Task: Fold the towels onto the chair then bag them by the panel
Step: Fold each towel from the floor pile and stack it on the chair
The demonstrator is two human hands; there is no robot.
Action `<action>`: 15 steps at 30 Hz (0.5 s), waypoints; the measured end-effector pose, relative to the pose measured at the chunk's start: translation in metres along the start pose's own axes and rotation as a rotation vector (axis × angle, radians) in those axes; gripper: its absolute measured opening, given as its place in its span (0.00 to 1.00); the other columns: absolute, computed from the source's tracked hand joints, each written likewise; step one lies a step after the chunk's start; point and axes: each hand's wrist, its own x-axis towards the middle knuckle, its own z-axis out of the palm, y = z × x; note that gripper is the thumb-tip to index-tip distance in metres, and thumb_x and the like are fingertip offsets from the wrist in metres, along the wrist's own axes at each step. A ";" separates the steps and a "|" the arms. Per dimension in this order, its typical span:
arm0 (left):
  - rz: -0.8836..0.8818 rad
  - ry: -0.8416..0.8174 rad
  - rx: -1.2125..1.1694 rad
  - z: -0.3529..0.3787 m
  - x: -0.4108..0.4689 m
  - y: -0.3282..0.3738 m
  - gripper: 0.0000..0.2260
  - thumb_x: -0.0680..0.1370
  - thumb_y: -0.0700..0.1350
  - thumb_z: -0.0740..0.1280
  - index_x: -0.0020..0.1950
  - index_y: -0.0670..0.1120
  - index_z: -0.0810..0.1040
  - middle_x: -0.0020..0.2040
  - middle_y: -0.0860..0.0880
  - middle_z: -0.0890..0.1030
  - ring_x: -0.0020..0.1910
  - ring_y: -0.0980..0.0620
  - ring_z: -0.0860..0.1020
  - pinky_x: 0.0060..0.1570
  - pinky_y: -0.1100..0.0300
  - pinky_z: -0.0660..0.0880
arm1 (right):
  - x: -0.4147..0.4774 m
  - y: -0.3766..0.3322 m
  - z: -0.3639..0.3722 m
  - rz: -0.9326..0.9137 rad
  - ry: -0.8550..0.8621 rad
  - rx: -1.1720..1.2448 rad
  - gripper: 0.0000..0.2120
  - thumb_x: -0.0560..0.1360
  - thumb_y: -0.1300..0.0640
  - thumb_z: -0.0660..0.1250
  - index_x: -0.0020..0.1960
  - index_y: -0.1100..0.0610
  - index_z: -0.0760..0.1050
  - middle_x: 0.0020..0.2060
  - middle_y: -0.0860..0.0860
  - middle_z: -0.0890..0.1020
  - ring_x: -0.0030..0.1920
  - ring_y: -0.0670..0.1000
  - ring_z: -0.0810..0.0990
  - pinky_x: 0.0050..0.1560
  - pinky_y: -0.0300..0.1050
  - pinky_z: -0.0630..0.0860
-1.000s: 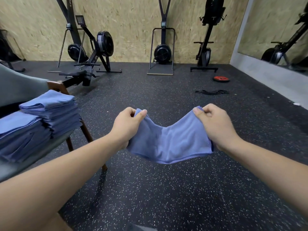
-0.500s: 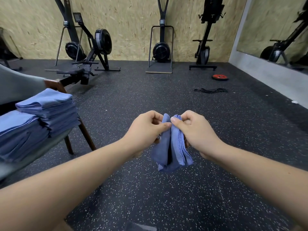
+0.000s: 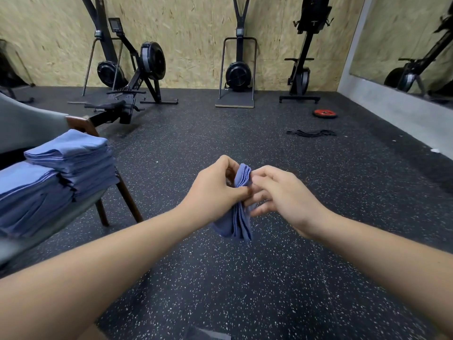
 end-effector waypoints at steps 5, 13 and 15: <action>0.055 -0.112 -0.022 -0.014 0.007 -0.005 0.10 0.74 0.45 0.76 0.53 0.56 0.83 0.48 0.57 0.86 0.44 0.57 0.84 0.52 0.55 0.80 | 0.009 0.011 -0.023 -0.181 0.133 -0.441 0.10 0.75 0.54 0.79 0.52 0.48 0.80 0.47 0.46 0.85 0.48 0.48 0.85 0.52 0.51 0.84; 0.099 -0.315 -0.250 -0.028 0.002 -0.003 0.10 0.80 0.40 0.76 0.59 0.51 0.85 0.53 0.49 0.87 0.50 0.52 0.82 0.61 0.45 0.80 | 0.018 0.020 -0.048 -0.122 -0.220 -0.376 0.20 0.73 0.46 0.82 0.60 0.50 0.81 0.51 0.47 0.87 0.52 0.47 0.85 0.55 0.54 0.80; 0.121 -0.318 -0.229 -0.028 0.000 -0.002 0.11 0.80 0.40 0.76 0.61 0.50 0.84 0.53 0.50 0.87 0.49 0.54 0.82 0.59 0.49 0.80 | 0.018 0.020 -0.048 -0.170 -0.234 -0.353 0.13 0.78 0.52 0.79 0.51 0.61 0.80 0.40 0.47 0.82 0.41 0.45 0.78 0.44 0.44 0.74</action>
